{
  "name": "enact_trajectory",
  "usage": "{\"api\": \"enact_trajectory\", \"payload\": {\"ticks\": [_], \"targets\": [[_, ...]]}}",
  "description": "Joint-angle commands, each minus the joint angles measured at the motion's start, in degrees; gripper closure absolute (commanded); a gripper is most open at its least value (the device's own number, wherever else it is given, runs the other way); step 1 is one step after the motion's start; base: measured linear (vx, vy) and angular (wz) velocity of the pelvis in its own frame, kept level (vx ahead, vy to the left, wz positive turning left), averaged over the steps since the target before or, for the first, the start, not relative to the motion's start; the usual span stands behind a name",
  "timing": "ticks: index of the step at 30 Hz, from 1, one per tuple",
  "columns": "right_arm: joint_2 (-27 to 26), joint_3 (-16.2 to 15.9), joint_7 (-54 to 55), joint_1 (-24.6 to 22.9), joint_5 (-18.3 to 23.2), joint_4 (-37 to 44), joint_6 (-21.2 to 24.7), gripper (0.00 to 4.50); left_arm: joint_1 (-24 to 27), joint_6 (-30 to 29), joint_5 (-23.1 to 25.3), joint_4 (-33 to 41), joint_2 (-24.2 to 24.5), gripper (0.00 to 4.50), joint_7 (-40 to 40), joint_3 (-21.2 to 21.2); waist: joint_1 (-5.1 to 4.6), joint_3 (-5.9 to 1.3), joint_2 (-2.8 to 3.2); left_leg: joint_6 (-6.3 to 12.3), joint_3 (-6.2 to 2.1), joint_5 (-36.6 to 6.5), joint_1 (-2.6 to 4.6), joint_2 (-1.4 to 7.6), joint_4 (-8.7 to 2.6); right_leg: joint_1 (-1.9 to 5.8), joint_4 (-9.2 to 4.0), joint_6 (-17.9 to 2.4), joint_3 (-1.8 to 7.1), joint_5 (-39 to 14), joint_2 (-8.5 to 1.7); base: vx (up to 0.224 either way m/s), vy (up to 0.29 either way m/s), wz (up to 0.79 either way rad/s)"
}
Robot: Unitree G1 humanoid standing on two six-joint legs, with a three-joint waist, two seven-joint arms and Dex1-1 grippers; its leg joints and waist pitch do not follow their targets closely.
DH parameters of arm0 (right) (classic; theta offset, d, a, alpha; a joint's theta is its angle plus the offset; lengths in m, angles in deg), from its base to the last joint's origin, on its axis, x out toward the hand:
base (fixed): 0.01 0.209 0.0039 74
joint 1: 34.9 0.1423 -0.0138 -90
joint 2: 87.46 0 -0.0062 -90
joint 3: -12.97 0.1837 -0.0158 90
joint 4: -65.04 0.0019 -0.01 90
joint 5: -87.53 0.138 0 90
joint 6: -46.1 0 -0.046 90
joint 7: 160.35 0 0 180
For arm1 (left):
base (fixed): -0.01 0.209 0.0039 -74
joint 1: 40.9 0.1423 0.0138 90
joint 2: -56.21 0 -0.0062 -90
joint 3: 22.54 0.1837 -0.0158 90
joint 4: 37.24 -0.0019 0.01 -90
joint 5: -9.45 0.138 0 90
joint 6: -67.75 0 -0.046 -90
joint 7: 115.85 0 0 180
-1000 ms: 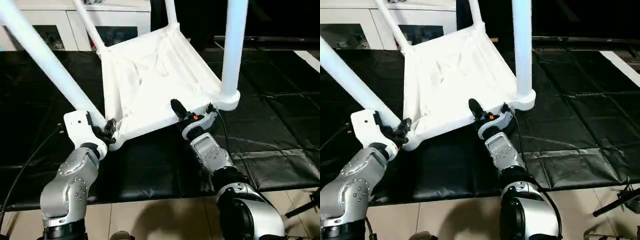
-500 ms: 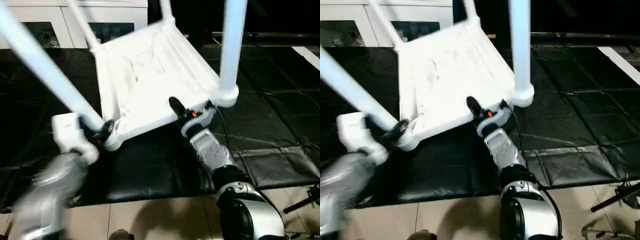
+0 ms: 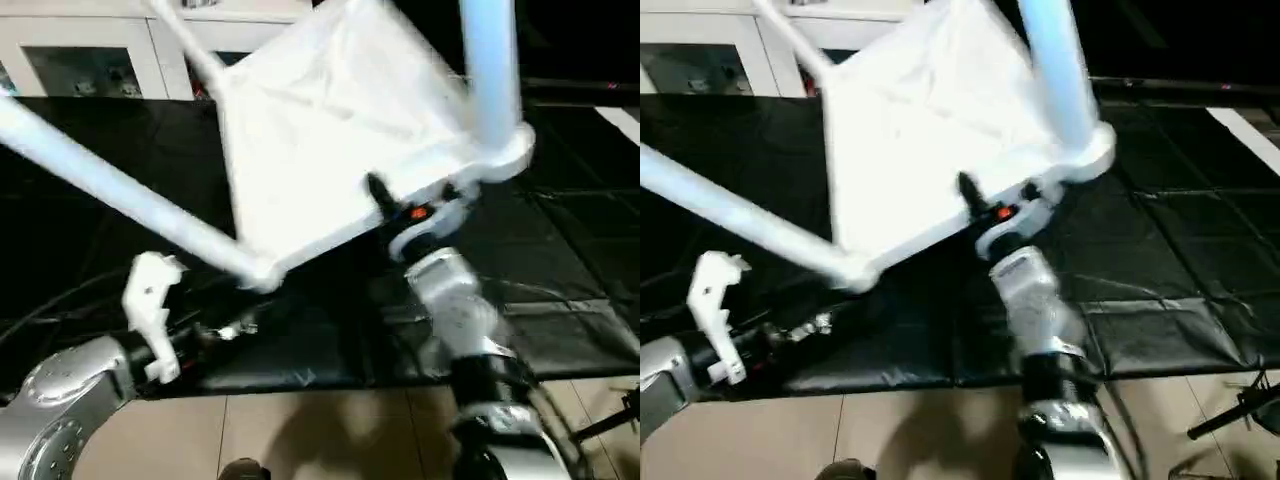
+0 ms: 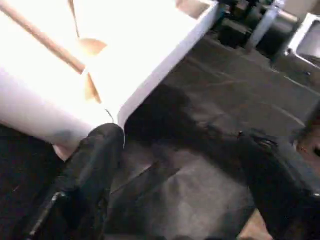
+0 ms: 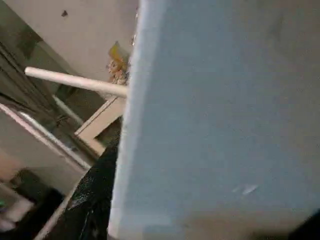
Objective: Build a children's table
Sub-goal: Flip table
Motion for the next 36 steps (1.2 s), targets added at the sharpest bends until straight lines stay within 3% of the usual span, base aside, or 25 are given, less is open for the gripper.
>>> {"api": "enact_trajectory", "payload": {"ticks": [1,3,6,11,16,19,21,29,36], "targets": [[2.6,0.2,0.7,0.7,-3.0,8.2,-1.1,2.49,-1.6,-1.2,-1.3,2.3,0.7,0.07,0.6,0.7,-0.70,-3.93,0.47,-3.18,-0.01,-6.6,1.81,0.90,-4.82,2.91,-3.82,-5.8,3.01,-2.4,-2.71,0.000,0.000,0.00],[4.3,-0.7,4.4,-1.0,-5.0,13.4,1.8,2.49,-4.0,-1.4,-1.7,2.7,1.3,0.02,0.6,1.1,-0.89,-3.64,0.24,-3.90,-0.02,-8.4,1.59,0.75,-5.10,3.09,-4.21,-4.6,3.22,-5.6,-2.68,0.000,0.000,0.00],[5.9,-0.7,9.1,-1.5,-7.6,16.5,4.2,2.50,-6.1,-1.4,-1.2,2.1,1.3,0.00,-0.5,1.4,-1.20,-3.55,0.33,-4.91,-0.05,-11.3,2.00,0.62,-5.33,2.90,-4.77,-2.9,3.49,-10.6,-2.64,0.000,0.000,0.00],[9.4,-0.5,12.4,-0.3,-11.0,17.1,5.8,2.50,-9.1,-1.6,0.3,1.0,0.1,0.00,-3.1,1.8,-2.19,-3.77,0.13,-4.53,0.06,-9.7,1.74,0.36,-4.94,3.04,-4.74,-3.1,3.51,-8.4,-2.42,0.000,0.000,0.00],[12.9,-0.9,14.2,1.2,-13.8,17.6,7.1,2.50,-11.3,-1.5,0.6,0.8,-1.5,0.00,-5.1,2.9,-2.09,-3.78,0.04,-4.23,0.15,-9.1,1.80,0.32,-4.71,2.95,-4.77,-3.4,3.57,-8.4,-2.30,0.000,0.000,0.00],[16.3,-2.9,14.5,1.8,-18.5,17.0,6.3,2.50,-12.5,-1.8,1.3,0.3,-2.4,0.00,-7.0,3.6,-2.04,-3.84,-0.17,-4.11,0.22,-8.6,1.80,0.35,-4.59,2.96,-4.70,-3.5,3.50,-8.0,-2.23,0.000,0.000,0.00],[16.9,-3.2,15.0,2.1,-19.1,16.6,6.4,2.50,-13.1,-1.6,2.6,-0.6,-2.6,0.00,-8.2,4.3,-1.99,-3.84,-0.42,-3.91,0.23,-8.3,1.72,0.32,-4.56,3.07,-4.65,-3.3,3.53,-7.9,-2.26,0.000,0.000,0.00],[17.3,-6.3,14.7,2.9,-22.8,12.5,3.8,2.52,-15.0,-0.8,5.3,-2.7,-4.0,0.00,-9.9,7.1,-2.26,-3.94,-0.42,-3.86,0.17,-8.6,1.76,0.36,-4.54,3.05,-4.68,-3.9,3.42,-7.5,-2.32,0.000,0.000,0.00],[18.2,-11.9,13.1,6.3,-28.3,3.4,0.9,2.52,-19.0,2.7,9.0,-2.9,-1.8,0.00,-8.6,10.2,-2.44,-3.82,-0.47,-3.95,0.14,-10.6,1.85,0.41,-4.51,2.86,-5.06,-4.0,3.43,-10.0,-2.38,0.000,0.000,0.00]]}}
